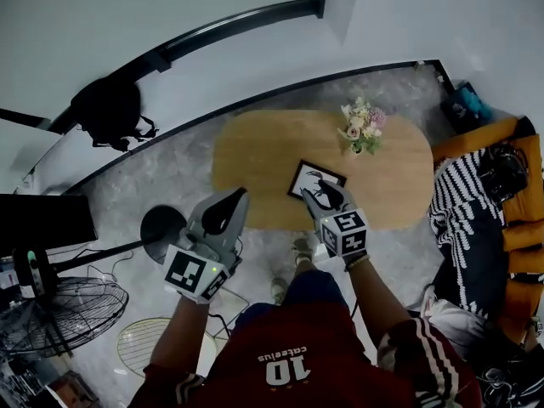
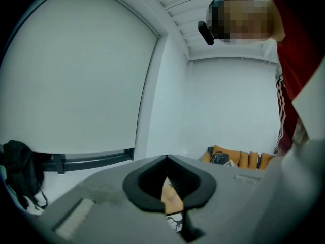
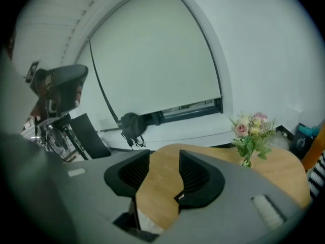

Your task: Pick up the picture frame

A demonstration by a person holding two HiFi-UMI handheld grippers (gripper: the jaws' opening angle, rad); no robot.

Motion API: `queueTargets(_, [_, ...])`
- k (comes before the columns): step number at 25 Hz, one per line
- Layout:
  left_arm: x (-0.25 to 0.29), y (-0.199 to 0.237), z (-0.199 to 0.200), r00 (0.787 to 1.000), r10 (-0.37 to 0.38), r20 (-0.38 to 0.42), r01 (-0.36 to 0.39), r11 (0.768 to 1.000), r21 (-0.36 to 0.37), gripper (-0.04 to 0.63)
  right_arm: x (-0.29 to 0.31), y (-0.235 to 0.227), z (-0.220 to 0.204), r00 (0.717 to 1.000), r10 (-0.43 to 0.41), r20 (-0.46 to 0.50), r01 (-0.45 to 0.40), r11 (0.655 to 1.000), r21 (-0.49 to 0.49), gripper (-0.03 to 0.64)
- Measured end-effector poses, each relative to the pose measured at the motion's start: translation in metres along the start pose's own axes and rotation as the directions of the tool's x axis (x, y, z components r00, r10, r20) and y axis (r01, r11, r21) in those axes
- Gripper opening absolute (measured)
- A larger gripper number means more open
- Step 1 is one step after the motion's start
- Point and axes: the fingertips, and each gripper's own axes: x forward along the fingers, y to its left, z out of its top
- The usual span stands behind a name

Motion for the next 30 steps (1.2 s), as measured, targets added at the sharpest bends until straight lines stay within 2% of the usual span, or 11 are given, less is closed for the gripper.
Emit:
queueTargets(11, [0.02,0.026,-0.047,0.997,0.005,-0.073,-0.004,1.0,0.019,0.0,0.107,-0.055,-0.1,0.987,-0.084,-0.137,0.093,0.994,0.057,0.178])
queueTargets(17, [0.009,0.037,-0.087,0.989,0.055,-0.135,-0.057,0.998,-0.018,0.0,0.153,-0.078,-0.16,0.966,-0.135,-0.22,0.158,0.983,0.091,0.192])
queueTargets(26, [0.002,0.048,-0.125,0.981,0.091,-0.172,-0.1,0.994,-0.046,0.0,0.209,-0.095,-0.216,0.937,-0.153,-0.313,0.194,0.975,0.105,0.201])
queueTargets(30, [0.003,0.055,-0.132,0.98,0.107,-0.168,-0.116,0.992,-0.044,0.0,0.226,-0.108,-0.232,0.915,-0.199,-0.352,0.256,0.959,0.121,0.209])
